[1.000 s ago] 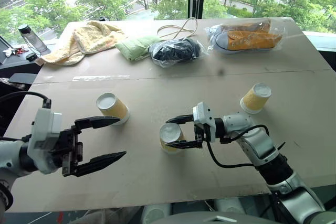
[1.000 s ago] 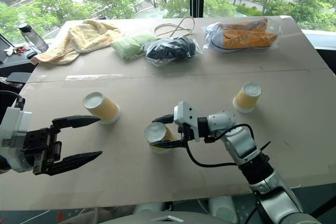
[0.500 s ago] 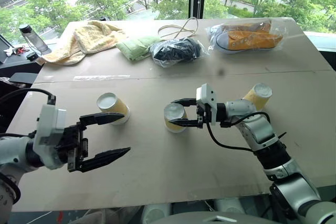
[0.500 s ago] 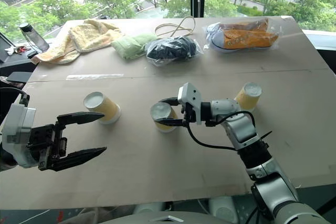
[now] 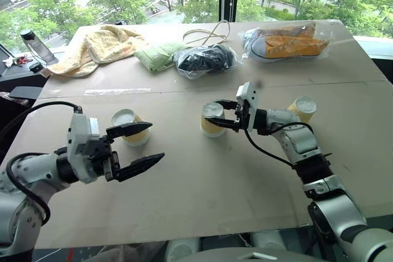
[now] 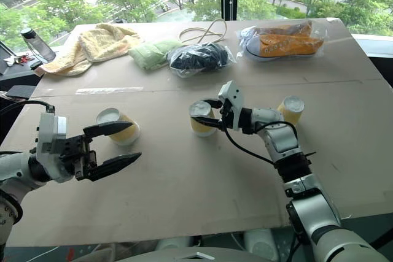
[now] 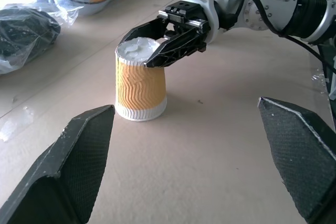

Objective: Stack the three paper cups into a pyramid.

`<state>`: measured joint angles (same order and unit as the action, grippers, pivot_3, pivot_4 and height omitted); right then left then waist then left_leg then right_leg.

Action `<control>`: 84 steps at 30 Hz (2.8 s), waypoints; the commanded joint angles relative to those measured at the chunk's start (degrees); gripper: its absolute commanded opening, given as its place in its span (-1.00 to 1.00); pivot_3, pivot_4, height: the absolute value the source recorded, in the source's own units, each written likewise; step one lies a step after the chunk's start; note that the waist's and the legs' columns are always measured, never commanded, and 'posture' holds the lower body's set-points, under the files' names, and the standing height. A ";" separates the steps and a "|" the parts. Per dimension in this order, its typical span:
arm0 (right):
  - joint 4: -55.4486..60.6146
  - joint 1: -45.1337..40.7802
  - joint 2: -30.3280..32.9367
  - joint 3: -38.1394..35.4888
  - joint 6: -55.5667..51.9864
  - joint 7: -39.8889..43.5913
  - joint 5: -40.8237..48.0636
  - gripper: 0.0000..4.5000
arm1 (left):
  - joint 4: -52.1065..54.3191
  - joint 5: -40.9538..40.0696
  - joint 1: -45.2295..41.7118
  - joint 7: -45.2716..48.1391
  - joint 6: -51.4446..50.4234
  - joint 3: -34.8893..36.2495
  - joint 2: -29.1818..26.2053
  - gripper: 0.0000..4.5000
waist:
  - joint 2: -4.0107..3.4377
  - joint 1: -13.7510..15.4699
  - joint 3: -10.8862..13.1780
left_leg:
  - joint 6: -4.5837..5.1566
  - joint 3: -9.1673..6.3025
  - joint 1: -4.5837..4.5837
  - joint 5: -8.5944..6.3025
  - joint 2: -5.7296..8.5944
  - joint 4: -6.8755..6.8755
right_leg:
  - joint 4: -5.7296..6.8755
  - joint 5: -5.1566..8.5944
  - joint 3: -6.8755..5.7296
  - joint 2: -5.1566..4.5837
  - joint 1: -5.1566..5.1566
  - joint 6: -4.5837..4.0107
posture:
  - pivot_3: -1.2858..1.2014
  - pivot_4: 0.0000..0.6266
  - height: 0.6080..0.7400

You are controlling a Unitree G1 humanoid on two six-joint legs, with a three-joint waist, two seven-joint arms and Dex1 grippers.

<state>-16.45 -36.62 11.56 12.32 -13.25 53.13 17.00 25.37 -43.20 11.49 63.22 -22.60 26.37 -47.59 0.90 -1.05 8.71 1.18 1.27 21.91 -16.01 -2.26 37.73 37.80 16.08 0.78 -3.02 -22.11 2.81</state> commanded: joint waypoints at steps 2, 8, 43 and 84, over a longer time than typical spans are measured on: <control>-1.59 -1.58 -0.29 -1.88 1.29 -2.03 -1.24 -0.05 | -0.25 0.68 -1.06 -0.74 1.18 -0.26 0.91 1.00 | 0.00 -0.01 0.00 | 0.00 -0.01 0.00 0.00 -0.01 0.00 | 0.00 0.00 -0.01 -0.01 0.00 0.00 | 0.03 -0.52 1.00; -1.27 -1.43 -0.23 -2.49 1.27 -1.83 -1.17 0.80 | -2.15 2.27 -2.87 -0.92 2.67 -1.38 1.51 1.00 | 0.00 0.01 0.00 | 0.00 -0.01 0.02 0.00 -0.01 0.00 | 0.00 0.00 -0.01 -0.04 0.00 0.00 | 0.03 -0.52 1.00; 34.74 32.44 8.47 -28.77 -3.08 -28.01 3.25 0.97 | -4.70 7.92 -26.37 -10.81 -1.84 -22.32 10.88 1.00 | 0.03 0.33 -0.04 | -0.01 -0.08 0.71 0.02 0.06 0.31 | 0.13 -0.02 0.19 0.32 -0.59 0.05 | 0.03 -0.52 1.00; 25.23 15.60 3.68 -6.10 -4.96 -19.69 0.64 -0.11 | 0.45 10.05 -16.01 -9.03 4.64 -19.05 12.35 1.00 | 0.00 0.34 -0.06 | -0.03 -0.14 0.78 0.03 0.03 0.45 | 0.18 -0.03 0.12 0.26 -0.59 0.05 | 0.03 -0.52 1.00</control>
<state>7.71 -20.63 14.56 6.19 -18.32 32.42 18.08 23.01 -32.77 -4.63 54.73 -19.20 5.28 -34.57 0.90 -0.71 8.65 1.15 1.14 22.69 -15.98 -2.23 38.20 37.99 16.06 0.91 -2.76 -22.70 2.86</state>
